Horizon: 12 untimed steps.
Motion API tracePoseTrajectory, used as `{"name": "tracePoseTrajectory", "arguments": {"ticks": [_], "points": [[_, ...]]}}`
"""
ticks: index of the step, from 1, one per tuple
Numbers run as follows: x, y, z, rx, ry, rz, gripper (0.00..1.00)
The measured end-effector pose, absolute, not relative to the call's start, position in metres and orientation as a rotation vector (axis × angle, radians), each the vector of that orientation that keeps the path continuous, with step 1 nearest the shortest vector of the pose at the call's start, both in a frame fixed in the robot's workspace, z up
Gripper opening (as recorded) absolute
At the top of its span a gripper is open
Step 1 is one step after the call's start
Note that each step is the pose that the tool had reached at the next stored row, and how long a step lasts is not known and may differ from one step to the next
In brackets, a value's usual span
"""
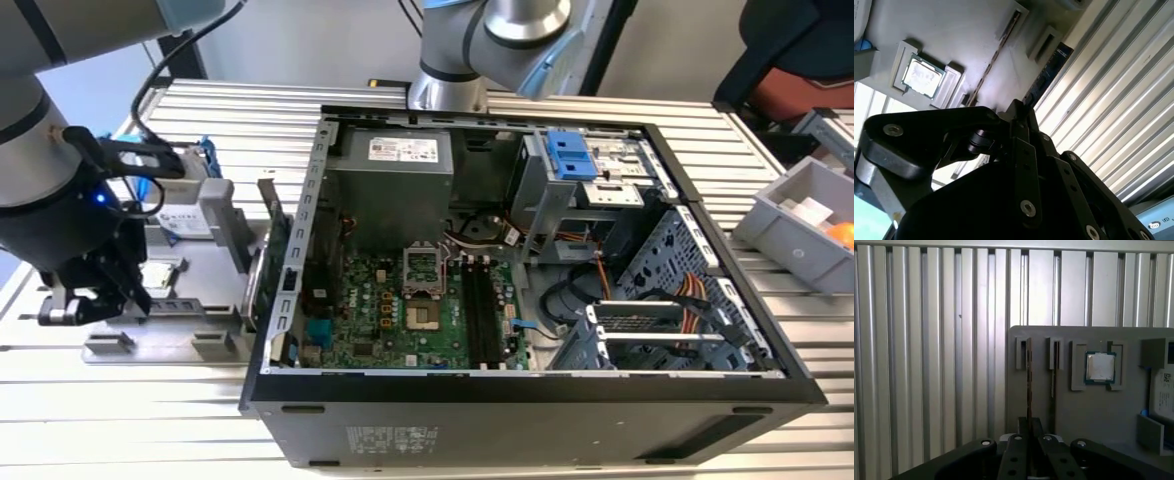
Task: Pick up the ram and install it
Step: 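Pick up the ram and move it above insertion slot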
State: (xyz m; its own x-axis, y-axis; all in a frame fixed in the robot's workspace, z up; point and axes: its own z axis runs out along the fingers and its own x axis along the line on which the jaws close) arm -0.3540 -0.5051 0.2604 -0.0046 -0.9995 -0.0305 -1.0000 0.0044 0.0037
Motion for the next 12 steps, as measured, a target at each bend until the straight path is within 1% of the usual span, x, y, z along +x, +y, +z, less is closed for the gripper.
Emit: {"name": "tracePoseTrajectory", "arguments": {"ticks": [12], "points": [[-0.354, -0.505, 0.281, -2.203, 2.213, 0.038, 0.00]]}}
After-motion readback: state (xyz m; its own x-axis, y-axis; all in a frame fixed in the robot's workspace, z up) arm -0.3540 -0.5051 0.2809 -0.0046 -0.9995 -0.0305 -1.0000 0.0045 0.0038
